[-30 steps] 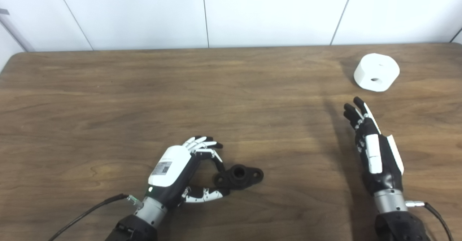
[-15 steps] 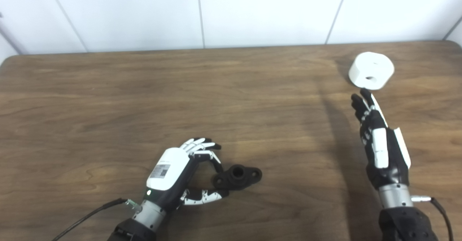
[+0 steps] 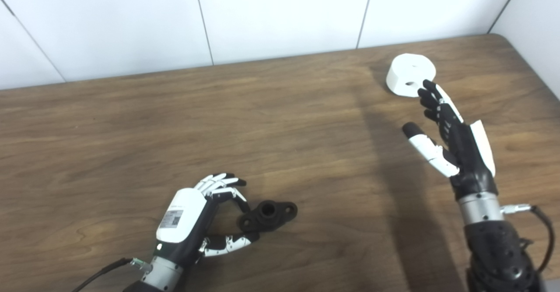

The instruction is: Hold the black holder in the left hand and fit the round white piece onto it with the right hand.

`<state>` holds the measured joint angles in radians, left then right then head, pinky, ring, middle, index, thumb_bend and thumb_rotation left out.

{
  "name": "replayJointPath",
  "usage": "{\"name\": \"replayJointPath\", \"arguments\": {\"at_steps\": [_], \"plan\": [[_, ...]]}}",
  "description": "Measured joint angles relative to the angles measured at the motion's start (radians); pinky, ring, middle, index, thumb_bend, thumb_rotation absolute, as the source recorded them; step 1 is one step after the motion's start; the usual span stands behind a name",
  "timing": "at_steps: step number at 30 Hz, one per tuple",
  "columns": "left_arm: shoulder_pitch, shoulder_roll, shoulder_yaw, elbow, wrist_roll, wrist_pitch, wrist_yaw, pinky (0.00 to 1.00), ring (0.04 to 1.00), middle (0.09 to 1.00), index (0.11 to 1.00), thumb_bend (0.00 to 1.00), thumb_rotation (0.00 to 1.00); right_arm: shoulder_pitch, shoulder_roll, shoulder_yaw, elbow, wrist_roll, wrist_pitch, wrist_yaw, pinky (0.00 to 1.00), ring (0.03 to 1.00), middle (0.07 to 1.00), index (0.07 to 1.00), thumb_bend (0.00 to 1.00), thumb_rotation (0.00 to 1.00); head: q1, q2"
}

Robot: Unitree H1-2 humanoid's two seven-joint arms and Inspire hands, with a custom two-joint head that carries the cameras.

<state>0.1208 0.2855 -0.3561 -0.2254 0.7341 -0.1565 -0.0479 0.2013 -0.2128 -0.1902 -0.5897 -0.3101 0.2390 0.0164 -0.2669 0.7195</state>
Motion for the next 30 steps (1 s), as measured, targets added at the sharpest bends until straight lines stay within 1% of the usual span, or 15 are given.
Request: {"name": "replayJointPath", "arguments": {"at_steps": [2, 5, 6, 7, 10, 12, 13, 15, 18, 21, 23, 26, 30], "plan": [[0.0, 0.0, 0.001, 0.006, 0.0, -0.003, 0.007, 0.87, 0.864, 0.79, 0.487, 0.52, 0.05, -0.013, -0.033, -0.018, -0.004, -0.025, 0.024, 0.004, 0.92, 0.926, 0.92, 0.913, 0.66, 0.49, -0.005, -0.006], [0.0, 0.0, -0.001, 0.008, 0.0, -0.004, 0.009, 0.88, 0.868, 0.791, 0.487, 0.52, 0.05, -0.056, -0.083, -0.026, -0.004, -0.057, 0.063, 0.024, 0.87, 0.906, 0.915, 0.897, 0.72, 0.44, -0.009, -0.011], [-0.001, 0.0, -0.002, 0.008, 0.0, -0.005, 0.009, 0.88, 0.868, 0.791, 0.487, 0.52, 0.05, -0.078, -0.097, -0.029, -0.004, -0.063, 0.076, 0.032, 0.87, 0.904, 0.915, 0.895, 0.72, 0.44, -0.009, -0.011], [-0.001, 0.0, -0.003, 0.008, 0.0, -0.005, 0.009, 0.87, 0.866, 0.79, 0.487, 0.52, 0.05, -0.099, -0.111, -0.035, -0.004, -0.068, 0.089, 0.037, 0.86, 0.902, 0.916, 0.894, 0.74, 0.42, -0.014, -0.023], [-0.003, -0.001, -0.005, 0.009, 0.001, -0.011, 0.01, 0.86, 0.859, 0.785, 0.487, 0.52, 0.05, -0.165, -0.156, -0.038, -0.001, -0.083, 0.136, 0.065, 0.83, 0.901, 0.921, 0.901, 0.76, 0.39, -0.015, -0.025], [-0.004, -0.002, -0.004, 0.014, 0.001, -0.019, 0.016, 0.86, 0.857, 0.783, 0.487, 0.52, 0.05, -0.198, -0.194, -0.038, 0.004, -0.1, 0.178, 0.093, 0.85, 0.918, 0.928, 0.905, 0.78, 0.37, -0.018, -0.034], [-0.004, -0.002, -0.004, 0.015, 0.001, -0.02, 0.018, 0.86, 0.859, 0.785, 0.487, 0.52, 0.05, -0.21, -0.215, -0.038, 0.007, -0.109, 0.197, 0.107, 0.87, 0.932, 0.932, 0.902, 0.79, 0.35, -0.031, -0.046], [-0.004, -0.002, -0.004, 0.015, 0.002, -0.02, 0.019, 0.86, 0.86, 0.785, 0.487, 0.52, 0.05, -0.226, -0.25, -0.037, 0.012, -0.126, 0.22, 0.134, 0.9, 0.954, 0.941, 0.9, 0.8, 0.34, -0.031, -0.046], [-0.003, -0.002, -0.003, 0.015, 0.003, -0.018, 0.018, 0.86, 0.858, 0.785, 0.487, 0.52, 0.05, -0.263, -0.295, -0.031, 0.054, -0.165, 0.229, 0.189, 0.91, 0.966, 0.945, 0.898, 0.83, 0.35, -0.046, -0.054], [-0.003, -0.002, -0.002, 0.015, 0.005, -0.019, 0.019, 0.85, 0.853, 0.78, 0.486, 0.52, 0.05, -0.315, -0.319, -0.019, 0.096, -0.214, 0.234, 0.254, 0.9, 0.978, 0.942, 0.896, 0.85, 0.37, -0.049, -0.055], [-0.004, -0.002, -0.002, 0.015, 0.007, -0.02, 0.019, 0.85, 0.853, 0.78, 0.486, 0.52, 0.05, -0.356, -0.332, -0.004, 0.123, -0.245, 0.235, 0.302, 0.9, 0.985, 0.944, 0.895, 0.85, 0.37, -0.052, -0.055], [-0.004, -0.002, -0.003, 0.015, 0.006, -0.02, 0.019, 0.86, 0.859, 0.784, 0.486, 0.52, 0.04, -0.422, -0.348, 0.018, 0.181, -0.271, 0.235, 0.334, 0.88, 0.983, 0.942, 0.892, 0.86, 0.35, -0.064, -0.065], [-0.004, -0.002, -0.004, 0.015, 0.005, -0.02, 0.018, 0.86, 0.863, 0.784, 0.486, 0.52, 0.04, -0.481, -0.404, 0.078, 0.281, -0.285, 0.232, 0.353, 0.88, 0.98, 0.933, 0.88, 0.88, 0.34, -0.064, -0.065]]}}
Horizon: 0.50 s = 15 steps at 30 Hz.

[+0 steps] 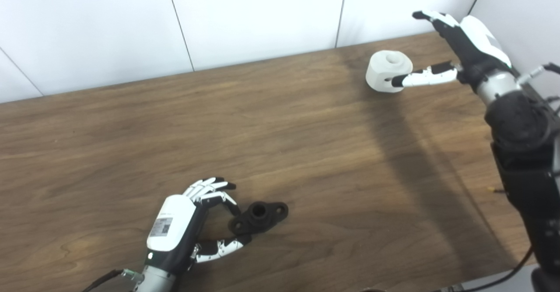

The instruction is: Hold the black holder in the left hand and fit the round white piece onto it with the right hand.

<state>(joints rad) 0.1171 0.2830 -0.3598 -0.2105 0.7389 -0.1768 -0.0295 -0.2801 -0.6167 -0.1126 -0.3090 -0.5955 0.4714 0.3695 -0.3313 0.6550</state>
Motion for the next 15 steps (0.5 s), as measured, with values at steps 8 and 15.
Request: {"name": "replayJointPath", "arguments": {"at_steps": [8, 15], "plan": [[0.0, 0.0, 0.001, 0.002, 0.0, 0.0, -0.001, 0.86, 0.864, 0.786, 0.487, 0.52, 0.05, -0.107, -0.039, 0.089, 0.181, -0.017, 0.001, 0.043, 0.86, 0.996, 0.917, 0.872, 0.93, 0.29, 0.006, -0.017], [-0.003, 0.0, -0.001, 0.007, -0.003, -0.004, 0.001, 0.86, 0.864, 0.786, 0.487, 0.52, 0.04, -0.2, -0.055, 0.177, 0.32, -0.028, 0.0, 0.073, 0.88, 1.0, 0.922, 0.875, 0.92, 0.28, -0.003, -0.032]]}}
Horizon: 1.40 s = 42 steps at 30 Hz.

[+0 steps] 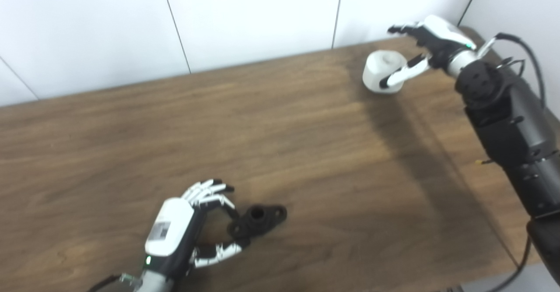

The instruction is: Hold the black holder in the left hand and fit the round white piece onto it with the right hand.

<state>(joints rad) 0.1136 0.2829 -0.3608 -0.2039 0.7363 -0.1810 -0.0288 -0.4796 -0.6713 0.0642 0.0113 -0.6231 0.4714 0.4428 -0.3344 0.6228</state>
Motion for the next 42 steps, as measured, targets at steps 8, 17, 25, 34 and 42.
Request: {"name": "replayJointPath", "arguments": {"at_steps": [8, 17, 25, 34, 42], "plan": [[0.001, 0.0, -0.001, 0.014, -0.002, -0.015, 0.021, 0.87, 0.867, 0.786, 0.487, 0.52, 0.04, -0.083, -0.008, 0.056, 0.103, -0.059, 0.001, 0.036, 0.91, 1.0, 0.928, 0.863, 0.92, 0.28, 0.02, -0.02], [0.0, -0.001, -0.002, 0.015, 0.001, -0.015, 0.023, 0.85, 0.859, 0.782, 0.487, 0.52, 0.04, -0.111, 0.007, 0.112, 0.203, -0.073, 0.0, 0.023, 0.98, 1.0, 0.919, 0.841, 0.91, 0.27, 0.014, -0.028], [-0.001, -0.001, -0.002, 0.015, 0.003, -0.015, 0.025, 0.86, 0.865, 0.782, 0.487, 0.52, 0.04, -0.126, 0.003, 0.133, 0.212, -0.079, 0.0, 0.023, 1.0, 1.0, 0.908, 0.809, 0.9, 0.25, 0.021, -0.025], [-0.001, -0.003, -0.003, 0.015, 0.006, -0.013, 0.025, 0.86, 0.865, 0.781, 0.487, 0.52, 0.04, -0.127, -0.02, 0.156, 0.229, -0.086, -0.005, 0.028, 0.98, 1.0, 0.889, 0.711, 0.87, 0.22, 0.031, -0.025], [-0.001, -0.005, -0.002, 0.015, 0.007, -0.013, 0.025, 0.85, 0.855, 0.778, 0.487, 0.52, 0.04, -0.127, -0.024, 0.157, 0.223, -0.085, -0.008, 0.03, 1.0, 1.0, 0.892, 0.681, 0.87, 0.23, 0.038, -0.021]]}}
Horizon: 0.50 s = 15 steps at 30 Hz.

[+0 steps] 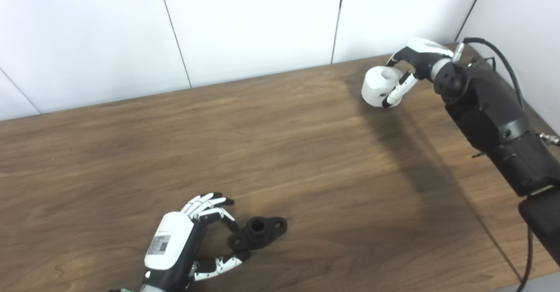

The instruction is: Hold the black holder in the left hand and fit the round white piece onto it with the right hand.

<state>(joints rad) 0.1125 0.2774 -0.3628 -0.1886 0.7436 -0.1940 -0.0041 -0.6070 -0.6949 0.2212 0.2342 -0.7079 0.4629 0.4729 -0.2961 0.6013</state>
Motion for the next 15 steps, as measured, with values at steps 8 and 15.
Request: {"name": "replayJointPath", "arguments": {"at_steps": [8, 15], "plan": [[0.0, -0.003, 0.002, 0.0, 0.0, 0.002, 0.0, 0.86, 0.857, 0.778, 0.486, 0.52, 0.04, 0.0, 0.0, -0.001, 0.001, 0.005, -0.004, -0.002, 0.94, 1.0, 0.887, 0.643, 0.85, 0.19, 0.006, 0.002], [0.001, -0.008, 0.001, -0.004, 0.0, 0.014, -0.002, 0.85, 0.857, 0.78, 0.486, 0.52, 0.04, 0.0, 0.003, -0.001, 0.008, 0.01, -0.005, -0.007, 0.93, 0.994, 0.878, 0.629, 0.85, 0.19, 0.011, 0.008]]}}
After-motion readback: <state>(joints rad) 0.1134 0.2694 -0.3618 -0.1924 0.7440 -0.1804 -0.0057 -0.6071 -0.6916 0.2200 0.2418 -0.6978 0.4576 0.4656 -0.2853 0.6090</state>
